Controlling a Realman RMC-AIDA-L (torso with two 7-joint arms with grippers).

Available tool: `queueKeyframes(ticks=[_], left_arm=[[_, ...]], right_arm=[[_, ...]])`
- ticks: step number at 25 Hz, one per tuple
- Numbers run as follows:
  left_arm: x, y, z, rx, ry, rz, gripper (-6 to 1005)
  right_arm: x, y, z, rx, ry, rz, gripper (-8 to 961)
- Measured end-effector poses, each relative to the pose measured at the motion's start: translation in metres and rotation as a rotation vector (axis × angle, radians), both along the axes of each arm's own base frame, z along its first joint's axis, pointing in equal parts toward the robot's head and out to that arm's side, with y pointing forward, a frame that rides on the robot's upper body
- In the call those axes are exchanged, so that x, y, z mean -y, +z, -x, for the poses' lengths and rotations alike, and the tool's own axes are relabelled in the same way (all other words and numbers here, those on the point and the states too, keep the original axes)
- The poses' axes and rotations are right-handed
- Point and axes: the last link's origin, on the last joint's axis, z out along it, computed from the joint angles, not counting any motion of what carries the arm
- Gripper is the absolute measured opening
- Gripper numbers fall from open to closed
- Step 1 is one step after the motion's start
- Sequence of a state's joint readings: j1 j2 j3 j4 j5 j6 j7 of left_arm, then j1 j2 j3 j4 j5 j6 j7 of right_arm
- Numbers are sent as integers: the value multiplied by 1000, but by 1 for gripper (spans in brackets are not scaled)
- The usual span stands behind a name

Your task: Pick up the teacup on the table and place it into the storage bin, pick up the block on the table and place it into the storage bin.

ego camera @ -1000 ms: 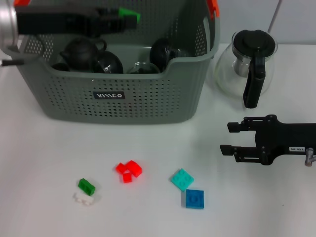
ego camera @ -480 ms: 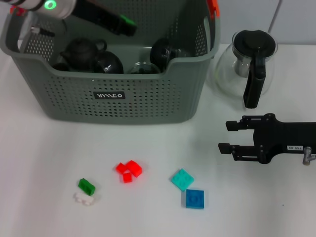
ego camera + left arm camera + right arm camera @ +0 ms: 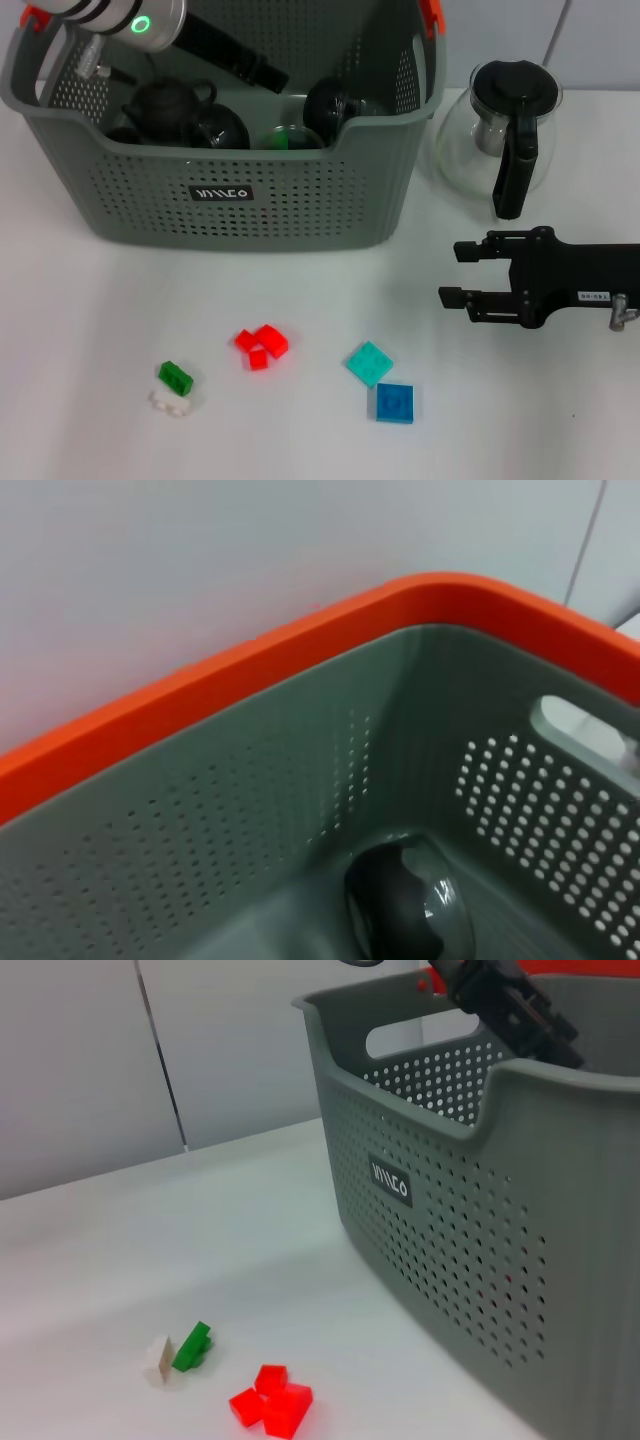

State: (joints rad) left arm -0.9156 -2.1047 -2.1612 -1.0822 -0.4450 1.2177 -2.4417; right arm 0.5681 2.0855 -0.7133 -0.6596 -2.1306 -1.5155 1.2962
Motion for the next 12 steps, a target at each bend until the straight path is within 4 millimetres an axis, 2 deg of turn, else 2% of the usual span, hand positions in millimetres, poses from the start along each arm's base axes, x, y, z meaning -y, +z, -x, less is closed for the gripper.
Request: queueKeyframes(ticks=[4, 8, 12], left_arm=[[12, 11, -6, 51, -12, -36, 655], [46, 29, -12, 152, -103, -54, 683], [82, 32, -6, 222, -215, 40, 679]], right_arm=[[0, 0, 1, -2, 3, 2, 683], [-1, 0, 2, -3, 6, 3, 684], [-1, 0, 2, 0, 5, 0, 684]])
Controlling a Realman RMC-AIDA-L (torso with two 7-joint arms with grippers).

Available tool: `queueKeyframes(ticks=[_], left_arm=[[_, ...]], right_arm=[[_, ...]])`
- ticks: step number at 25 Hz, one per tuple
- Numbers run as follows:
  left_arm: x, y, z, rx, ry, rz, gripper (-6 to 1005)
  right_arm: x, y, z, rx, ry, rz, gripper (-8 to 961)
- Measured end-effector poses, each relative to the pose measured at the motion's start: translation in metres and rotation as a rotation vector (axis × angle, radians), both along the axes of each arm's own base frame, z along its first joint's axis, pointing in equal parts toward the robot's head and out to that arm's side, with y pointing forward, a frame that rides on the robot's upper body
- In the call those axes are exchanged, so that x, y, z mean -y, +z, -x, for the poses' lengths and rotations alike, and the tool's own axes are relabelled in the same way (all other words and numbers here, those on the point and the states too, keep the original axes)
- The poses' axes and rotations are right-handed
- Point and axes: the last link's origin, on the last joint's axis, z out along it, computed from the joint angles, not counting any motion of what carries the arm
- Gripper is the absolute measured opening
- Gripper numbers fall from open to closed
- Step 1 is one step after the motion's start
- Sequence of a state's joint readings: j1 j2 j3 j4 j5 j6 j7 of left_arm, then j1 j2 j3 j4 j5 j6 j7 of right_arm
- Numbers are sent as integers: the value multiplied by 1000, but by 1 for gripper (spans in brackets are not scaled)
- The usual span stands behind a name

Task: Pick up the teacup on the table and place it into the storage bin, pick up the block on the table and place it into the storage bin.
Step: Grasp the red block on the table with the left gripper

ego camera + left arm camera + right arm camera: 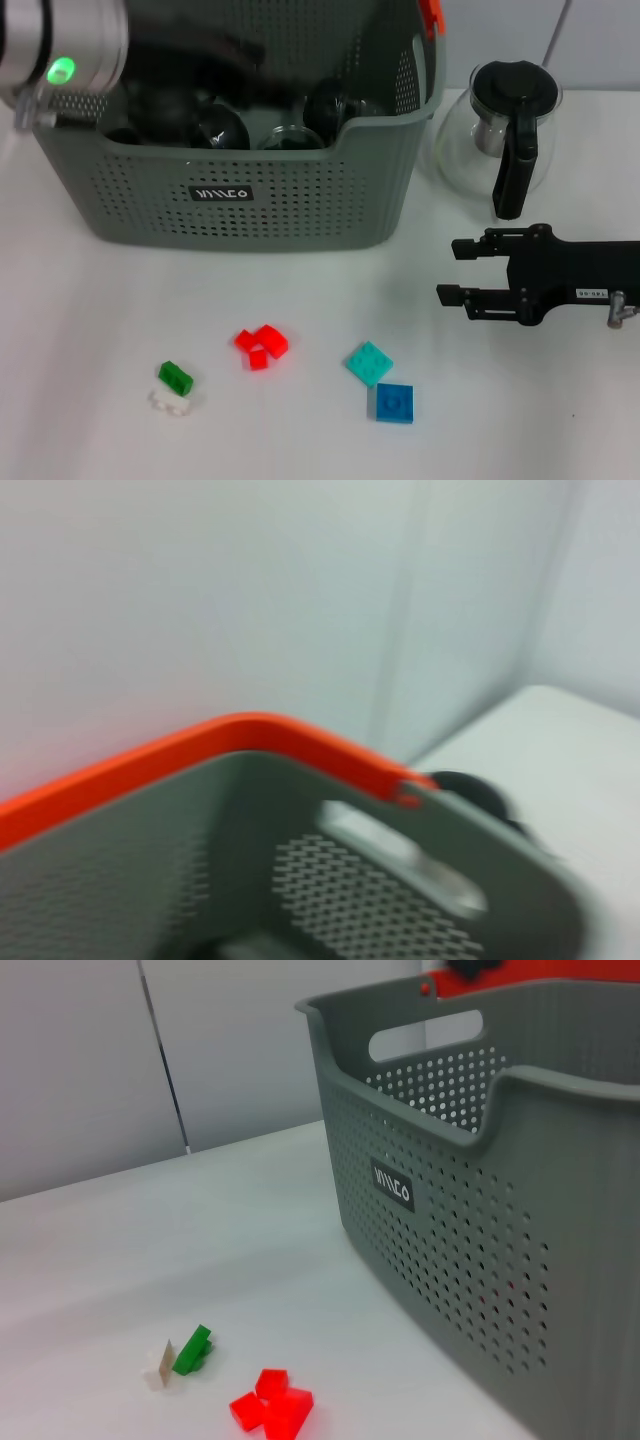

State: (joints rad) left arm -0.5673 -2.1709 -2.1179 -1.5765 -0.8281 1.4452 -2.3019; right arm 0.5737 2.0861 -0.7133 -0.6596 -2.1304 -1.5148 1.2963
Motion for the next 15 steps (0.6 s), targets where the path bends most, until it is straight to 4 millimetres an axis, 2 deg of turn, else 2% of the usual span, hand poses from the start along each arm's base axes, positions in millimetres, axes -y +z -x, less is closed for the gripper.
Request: queueKeyframes(ticks=[4, 9, 12, 15], left_arm=[[30, -5, 18, 35, -99, 82, 676], [63, -19, 53, -1, -236, 201, 672], [75, -28, 67, -30, -274, 277, 669], [79, -37, 82, -65, -268, 330, 667]], right_arm=[[0, 0, 0, 0, 1, 0, 684], [0, 0, 0, 0, -1, 0, 683], [0, 0, -1, 0, -4, 0, 683], [1, 0, -1, -1, -7, -1, 684]])
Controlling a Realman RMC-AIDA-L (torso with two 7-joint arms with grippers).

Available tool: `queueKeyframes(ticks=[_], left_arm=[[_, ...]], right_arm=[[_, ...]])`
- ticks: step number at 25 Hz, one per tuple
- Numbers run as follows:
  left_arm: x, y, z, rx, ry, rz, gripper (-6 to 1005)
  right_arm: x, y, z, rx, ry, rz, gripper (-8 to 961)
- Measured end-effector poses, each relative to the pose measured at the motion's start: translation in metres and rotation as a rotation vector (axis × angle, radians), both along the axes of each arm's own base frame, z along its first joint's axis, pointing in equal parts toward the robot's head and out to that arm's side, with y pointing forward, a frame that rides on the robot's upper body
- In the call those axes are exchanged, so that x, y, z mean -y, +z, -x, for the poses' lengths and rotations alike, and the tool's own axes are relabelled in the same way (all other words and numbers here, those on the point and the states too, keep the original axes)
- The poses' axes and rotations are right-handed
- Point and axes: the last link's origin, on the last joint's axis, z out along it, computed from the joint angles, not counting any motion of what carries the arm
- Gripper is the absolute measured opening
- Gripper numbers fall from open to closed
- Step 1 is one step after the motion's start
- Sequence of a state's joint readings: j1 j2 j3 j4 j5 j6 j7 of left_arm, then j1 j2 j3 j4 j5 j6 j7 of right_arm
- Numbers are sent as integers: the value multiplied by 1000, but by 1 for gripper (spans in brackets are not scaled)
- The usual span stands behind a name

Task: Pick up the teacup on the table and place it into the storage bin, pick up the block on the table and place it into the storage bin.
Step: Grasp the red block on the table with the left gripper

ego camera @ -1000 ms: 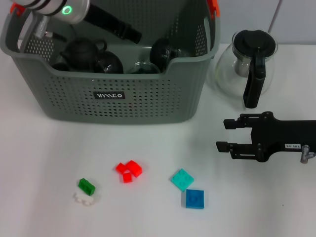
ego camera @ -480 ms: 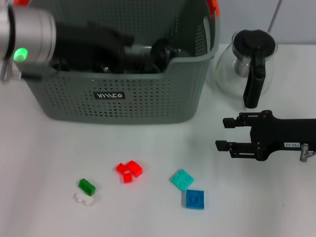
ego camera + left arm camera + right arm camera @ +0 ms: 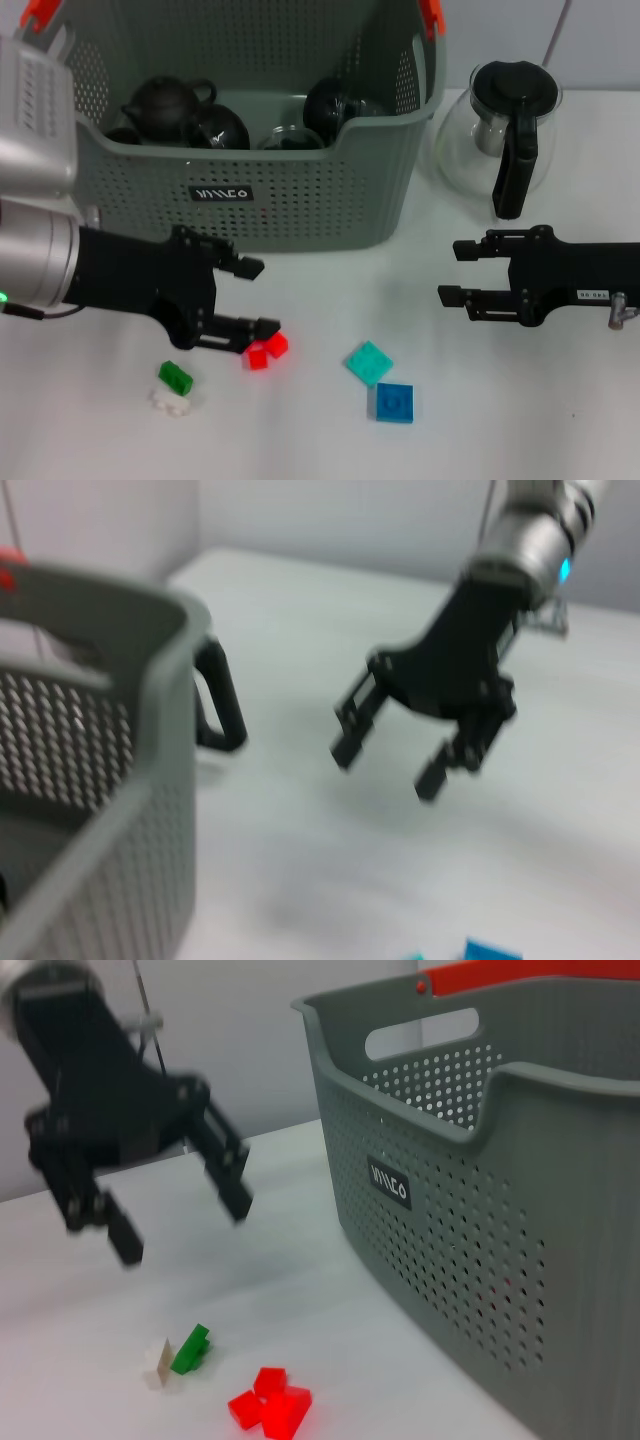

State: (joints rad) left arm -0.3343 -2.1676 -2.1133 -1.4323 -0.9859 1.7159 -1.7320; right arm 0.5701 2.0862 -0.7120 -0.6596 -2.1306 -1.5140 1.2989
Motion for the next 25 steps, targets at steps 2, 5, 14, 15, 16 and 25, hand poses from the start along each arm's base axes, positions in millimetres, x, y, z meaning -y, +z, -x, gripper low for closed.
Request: queueKeyframes(ticks=[2, 5, 14, 15, 16, 25], left_arm=[[1, -9, 9, -38, 9, 31, 666], [-2, -20, 14, -72, 18, 43, 663], [-10, -52, 8, -147, -35, 8, 656], [-10, -53, 8, -153, -37, 6, 654], [-10, -57, 8, -167, -46, 9, 651], [-19, -79, 17, -243, -42, -17, 626]], right_arm=[[0, 0, 0, 0, -1, 0, 684], [1, 0, -1, 0, -3, 0, 684], [2, 0, -1, -4, -5, 5, 683], [2, 0, -1, -4, -5, 5, 683], [2, 0, -1, -4, -5, 5, 683], [2, 0, -1, -4, -5, 6, 684]])
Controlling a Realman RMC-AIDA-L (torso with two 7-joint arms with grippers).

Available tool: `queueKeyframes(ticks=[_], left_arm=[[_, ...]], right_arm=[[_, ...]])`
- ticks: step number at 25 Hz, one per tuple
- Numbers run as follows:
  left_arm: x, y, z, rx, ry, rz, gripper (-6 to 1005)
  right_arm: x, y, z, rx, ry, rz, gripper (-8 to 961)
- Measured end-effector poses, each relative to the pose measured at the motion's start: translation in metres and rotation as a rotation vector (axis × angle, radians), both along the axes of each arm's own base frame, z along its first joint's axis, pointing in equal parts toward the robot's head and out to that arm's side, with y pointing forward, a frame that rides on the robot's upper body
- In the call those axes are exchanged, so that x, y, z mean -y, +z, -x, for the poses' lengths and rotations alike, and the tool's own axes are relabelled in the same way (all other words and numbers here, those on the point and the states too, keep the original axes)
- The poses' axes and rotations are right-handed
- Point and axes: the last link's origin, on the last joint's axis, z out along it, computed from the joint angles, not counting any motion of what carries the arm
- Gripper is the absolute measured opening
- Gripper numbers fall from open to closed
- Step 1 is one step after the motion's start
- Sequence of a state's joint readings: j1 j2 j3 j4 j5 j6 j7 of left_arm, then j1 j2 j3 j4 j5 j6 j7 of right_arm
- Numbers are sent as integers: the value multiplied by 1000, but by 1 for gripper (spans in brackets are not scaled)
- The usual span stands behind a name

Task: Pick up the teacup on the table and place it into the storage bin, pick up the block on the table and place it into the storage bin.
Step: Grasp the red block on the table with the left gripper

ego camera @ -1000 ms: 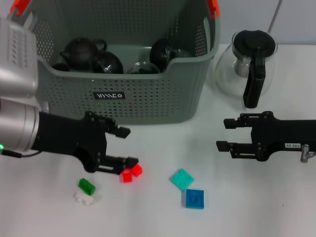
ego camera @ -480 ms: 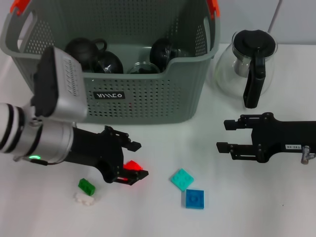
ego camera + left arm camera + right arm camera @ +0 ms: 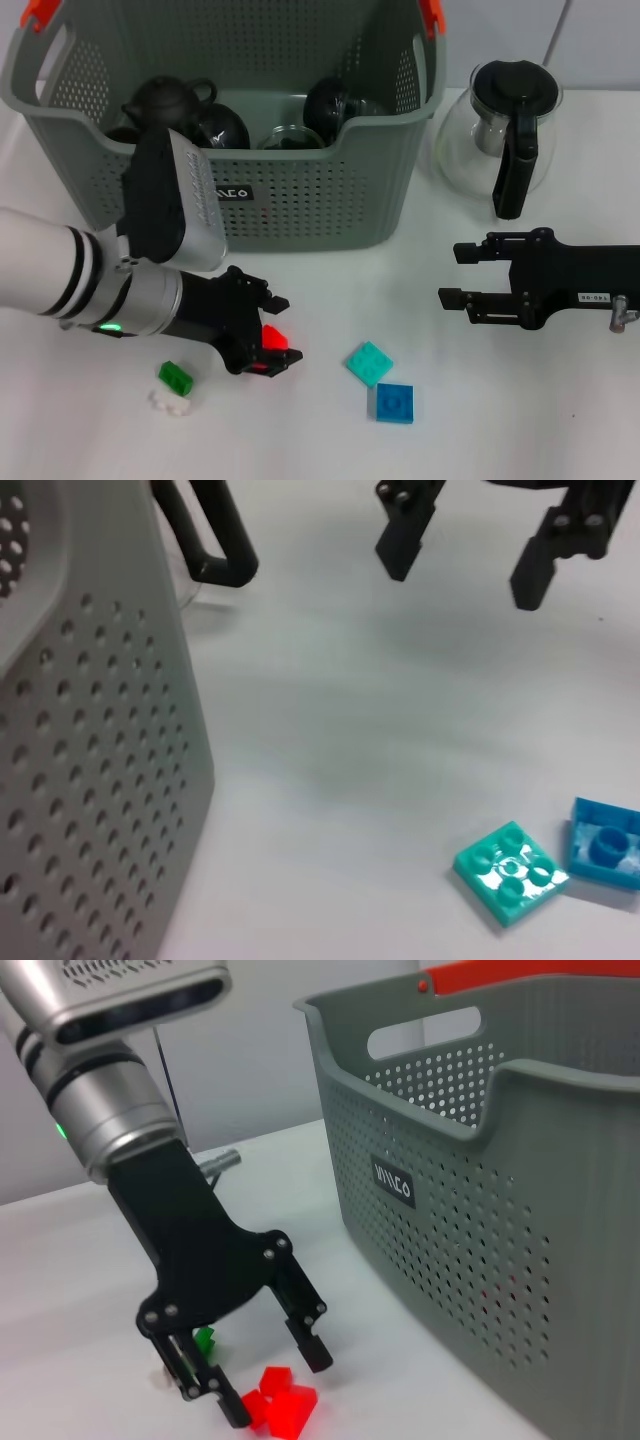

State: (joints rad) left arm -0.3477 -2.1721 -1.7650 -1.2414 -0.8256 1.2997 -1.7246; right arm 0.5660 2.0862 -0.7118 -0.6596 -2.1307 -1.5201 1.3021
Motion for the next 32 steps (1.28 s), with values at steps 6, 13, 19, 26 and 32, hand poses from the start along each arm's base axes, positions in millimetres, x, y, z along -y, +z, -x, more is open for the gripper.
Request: queueKeyframes(ticks=[6, 13, 19, 26, 32], left_arm=[[-5, -7, 8, -22, 20, -8, 597], [-5, -9, 11, -33, 26, -4, 560], [-5, -10, 12, -34, 32, 2, 528], [-6, -13, 14, -44, 49, 12, 454], [-9, -16, 15, -72, 69, 12, 446]], right_arm=[[0, 0, 0, -1, -2, 1, 684], [0, 0, 0, -1, -3, 1, 683], [0, 0, 0, -1, -3, 2, 683], [1, 0, -1, -2, -6, 2, 684], [3, 0, -3, -2, -11, 2, 683]])
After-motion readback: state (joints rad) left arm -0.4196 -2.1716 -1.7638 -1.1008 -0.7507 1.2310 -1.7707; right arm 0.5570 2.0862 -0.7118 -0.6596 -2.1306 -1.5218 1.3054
